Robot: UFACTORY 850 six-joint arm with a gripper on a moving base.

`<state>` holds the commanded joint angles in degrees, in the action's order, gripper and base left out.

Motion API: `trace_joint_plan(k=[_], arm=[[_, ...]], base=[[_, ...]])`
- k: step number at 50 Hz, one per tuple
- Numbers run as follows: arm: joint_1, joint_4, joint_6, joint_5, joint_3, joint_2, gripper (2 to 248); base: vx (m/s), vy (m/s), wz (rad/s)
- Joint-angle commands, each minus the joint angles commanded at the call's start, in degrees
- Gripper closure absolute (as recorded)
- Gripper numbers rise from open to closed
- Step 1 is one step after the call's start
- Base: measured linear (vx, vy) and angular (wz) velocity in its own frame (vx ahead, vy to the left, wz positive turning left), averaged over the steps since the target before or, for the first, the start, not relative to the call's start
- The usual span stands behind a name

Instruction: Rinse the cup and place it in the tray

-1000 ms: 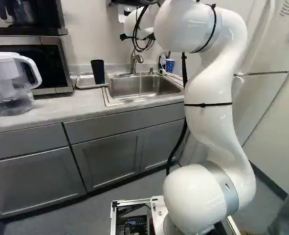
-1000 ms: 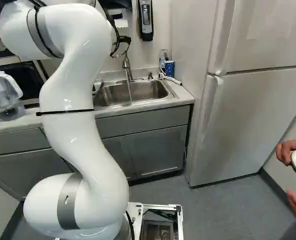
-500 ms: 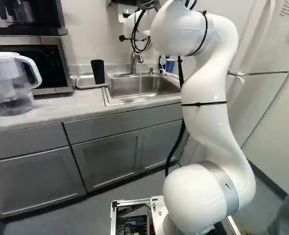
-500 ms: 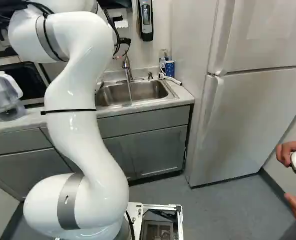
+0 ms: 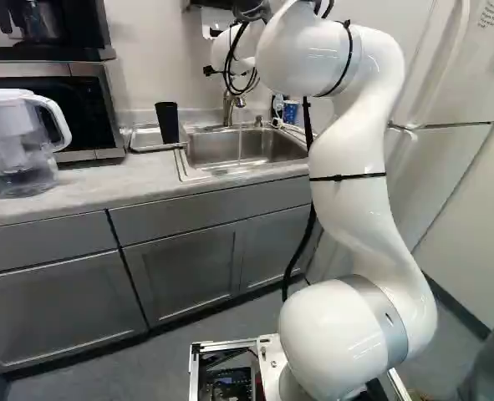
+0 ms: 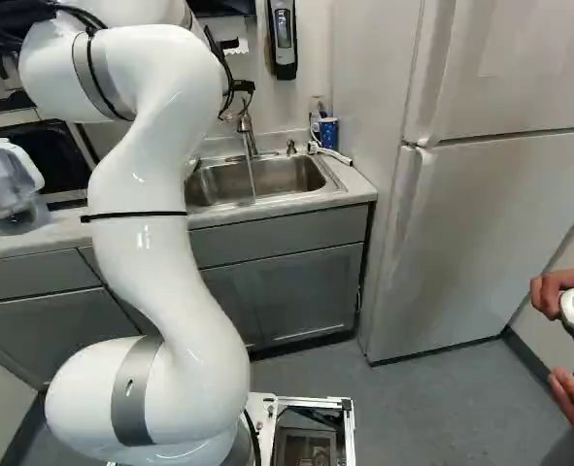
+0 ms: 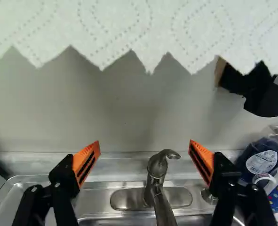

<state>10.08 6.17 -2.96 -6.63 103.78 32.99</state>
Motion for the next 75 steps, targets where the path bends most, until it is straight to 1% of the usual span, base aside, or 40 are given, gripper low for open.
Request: trace_joint_plan(k=[8, 15, 50, 75], arm=[[0.5, 0.0, 0.0, -0.5, 2.0, 1.6, 3], [0.6, 0.0, 0.0, -0.5, 2.6, 2.0, 3], [1.0, 0.0, 0.0, -0.5, 2.8, 2.2, 3], [1.1, 0.0, 0.0, -0.5, 1.7, 1.3, 3]], base=[[0.000, 0.000, 0.000], [0.000, 0.000, 0.000], [0.000, 0.000, 0.000], [0.000, 0.000, 0.000]])
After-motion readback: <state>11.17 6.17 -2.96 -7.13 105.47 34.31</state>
